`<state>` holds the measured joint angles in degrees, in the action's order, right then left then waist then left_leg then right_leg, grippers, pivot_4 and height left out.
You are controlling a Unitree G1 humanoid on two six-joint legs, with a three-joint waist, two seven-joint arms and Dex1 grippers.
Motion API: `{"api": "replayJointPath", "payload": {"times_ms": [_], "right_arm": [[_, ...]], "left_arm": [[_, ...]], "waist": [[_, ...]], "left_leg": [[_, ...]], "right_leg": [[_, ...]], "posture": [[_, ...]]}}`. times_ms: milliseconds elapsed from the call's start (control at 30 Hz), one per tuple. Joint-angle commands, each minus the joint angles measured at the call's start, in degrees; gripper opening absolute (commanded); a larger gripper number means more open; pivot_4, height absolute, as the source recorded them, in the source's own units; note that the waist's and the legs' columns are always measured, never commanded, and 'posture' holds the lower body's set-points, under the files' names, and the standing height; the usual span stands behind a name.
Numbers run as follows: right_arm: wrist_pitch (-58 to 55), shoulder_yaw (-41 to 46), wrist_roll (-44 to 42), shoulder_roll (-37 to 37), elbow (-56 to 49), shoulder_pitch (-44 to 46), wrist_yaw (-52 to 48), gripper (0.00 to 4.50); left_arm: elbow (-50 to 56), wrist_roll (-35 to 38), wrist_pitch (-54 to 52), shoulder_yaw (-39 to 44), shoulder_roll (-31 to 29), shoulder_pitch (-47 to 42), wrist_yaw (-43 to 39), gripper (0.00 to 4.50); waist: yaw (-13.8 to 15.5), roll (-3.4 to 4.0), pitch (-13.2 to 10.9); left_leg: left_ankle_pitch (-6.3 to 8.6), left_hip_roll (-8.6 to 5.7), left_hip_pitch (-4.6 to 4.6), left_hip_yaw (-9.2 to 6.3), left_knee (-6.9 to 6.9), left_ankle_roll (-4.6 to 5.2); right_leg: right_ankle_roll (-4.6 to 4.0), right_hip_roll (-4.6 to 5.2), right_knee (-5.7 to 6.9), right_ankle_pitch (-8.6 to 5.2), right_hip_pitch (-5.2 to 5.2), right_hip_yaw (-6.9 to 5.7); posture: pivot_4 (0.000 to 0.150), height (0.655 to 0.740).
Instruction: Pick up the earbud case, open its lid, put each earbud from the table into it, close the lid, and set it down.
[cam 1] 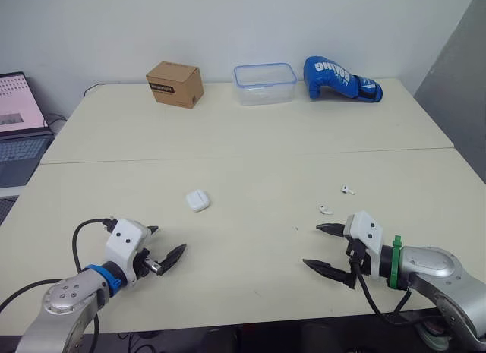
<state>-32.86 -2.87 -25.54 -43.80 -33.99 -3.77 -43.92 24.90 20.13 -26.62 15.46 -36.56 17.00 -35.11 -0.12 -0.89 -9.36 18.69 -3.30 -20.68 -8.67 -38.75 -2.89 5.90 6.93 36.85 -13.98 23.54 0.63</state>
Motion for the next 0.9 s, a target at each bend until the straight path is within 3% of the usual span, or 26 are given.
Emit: {"api": "replayJointPath", "payload": {"times_ms": [33,233,400,600,900], "right_arm": [[1.0,1.4,0.0,-0.4,-1.4,0.3,-0.5,4.5],[1.1,1.3,-0.1,-0.5,-2.4,0.2,-0.6,4.5],[1.1,2.0,-1.4,-2.6,-3.5,2.1,-3.6,4.5],[1.0,0.8,-0.8,-7.4,-3.1,8.4,-8.8,4.5],[-0.8,-2.0,-0.3,-7.9,-2.8,17.2,-10.2,4.5]], "left_arm": [[1.1,0.0,2.2,1.1,-0.3,0.2,-1.1,4.48],[0.2,0.3,1.4,1.1,-0.6,-0.8,-1.4,4.48],[-1.1,3.0,-4.2,1.5,-5.4,-4.6,-5.5,4.48],[-10.0,5.3,-11.0,-1.8,-14.3,-16.5,-13.4,4.48],[-27.3,-0.4,-5.3,-12.8,-15.6,-33.6,-22.5,4.48]], "waist": [[0.0,0.0,0.0],[0.0,0.0,0.0],[0.0,0.01,0.0],[-0.1,0.04,0.0],[-0.2,0.02,-0.1]], "left_leg": [[0.0,0.0,0.0,0.0,0.0,0.0],[0.0,0.0,0.0,0.0,0.0,0.0],[0.0,0.0,0.0,-0.01,0.0,0.0],[0.0,0.01,0.04,-0.04,0.0,0.01],[-0.02,0.01,-0.03,-0.06,0.0,-0.03]], "right_leg": [[0.0,0.0,0.0,0.0,0.0,0.0],[0.0,0.0,0.0,0.0,0.0,-0.01],[0.0,0.0,0.01,0.0,0.0,-0.02],[0.01,-0.04,0.03,0.0,-0.03,-0.09],[0.01,-0.03,0.0,-0.01,0.02,-0.1]], "posture": [[0.15,0.7307],[0.15,0.7307],[0.15,0.7307],[0.15,0.7307],[0.15,0.7307]]}}
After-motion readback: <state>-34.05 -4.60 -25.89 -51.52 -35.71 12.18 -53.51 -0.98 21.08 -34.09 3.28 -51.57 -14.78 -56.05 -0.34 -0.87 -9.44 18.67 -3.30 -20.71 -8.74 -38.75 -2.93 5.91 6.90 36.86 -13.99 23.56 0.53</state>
